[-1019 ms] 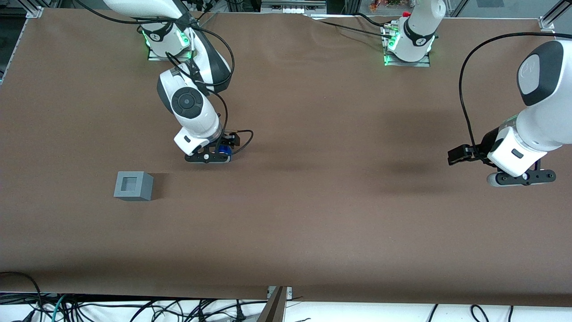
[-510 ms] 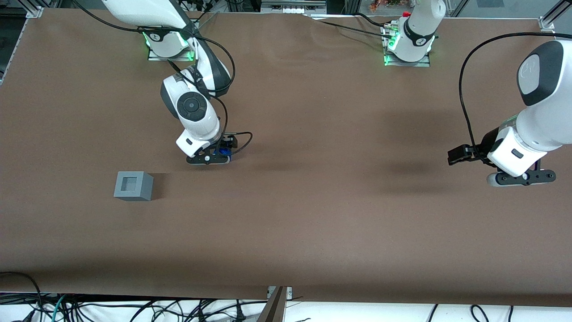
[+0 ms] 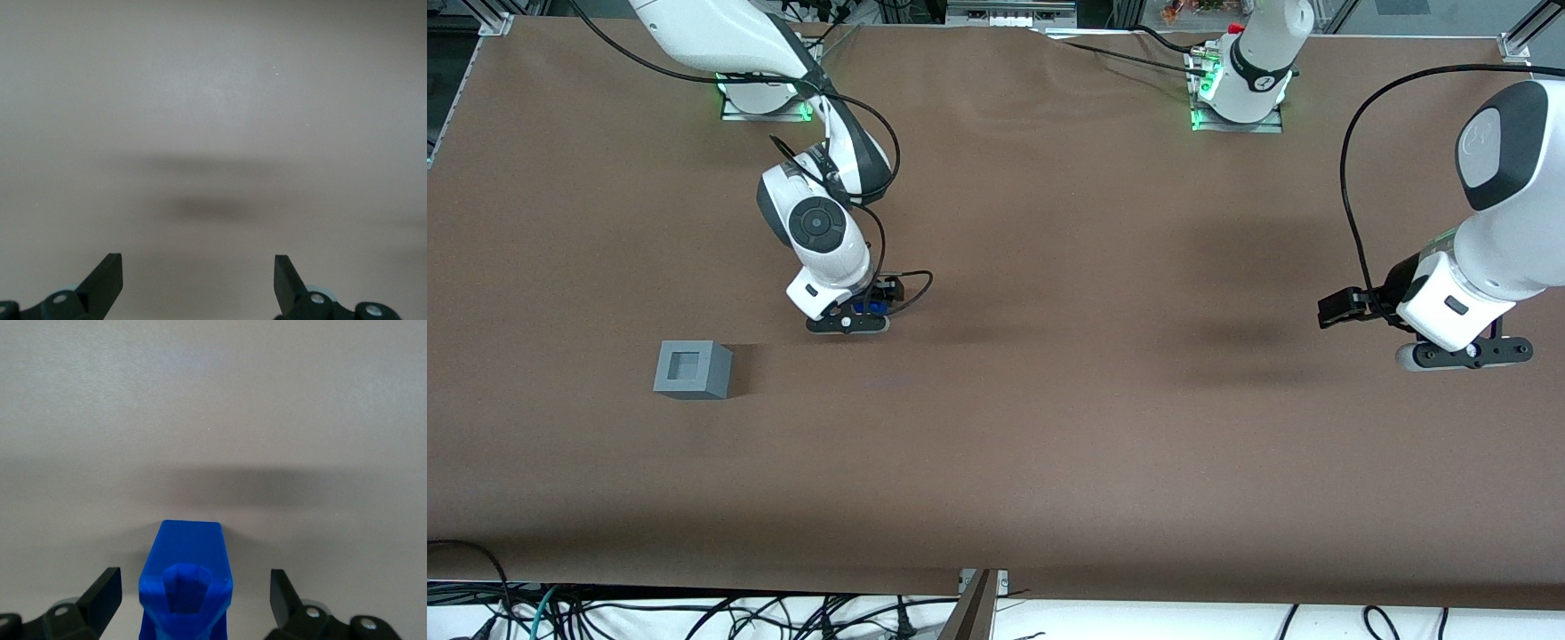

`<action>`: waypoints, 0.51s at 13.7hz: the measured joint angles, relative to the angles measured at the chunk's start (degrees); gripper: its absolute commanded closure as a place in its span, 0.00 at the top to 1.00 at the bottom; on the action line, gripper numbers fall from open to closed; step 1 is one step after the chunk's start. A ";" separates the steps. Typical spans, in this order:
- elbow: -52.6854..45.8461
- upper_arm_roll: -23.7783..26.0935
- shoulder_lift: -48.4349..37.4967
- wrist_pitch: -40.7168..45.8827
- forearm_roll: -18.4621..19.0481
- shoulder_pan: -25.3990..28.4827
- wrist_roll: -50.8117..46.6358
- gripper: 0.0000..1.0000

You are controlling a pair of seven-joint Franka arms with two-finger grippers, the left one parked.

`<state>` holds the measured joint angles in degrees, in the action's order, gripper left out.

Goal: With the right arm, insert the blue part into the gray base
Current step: 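Close the right gripper on the blue part, then lift the blue part and carry it over the gray base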

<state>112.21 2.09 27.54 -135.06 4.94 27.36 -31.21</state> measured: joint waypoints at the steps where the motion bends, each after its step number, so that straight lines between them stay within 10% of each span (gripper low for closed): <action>1: 0.00 0.00 0.03 -0.01 0.00 0.00 -1.16 0.97; 7: 0.01 0.00 0.17 -1.71 -0.01 0.00 -2.98 0.90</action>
<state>112.21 2.09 27.71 -136.78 4.93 27.36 -34.18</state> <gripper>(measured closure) 0.101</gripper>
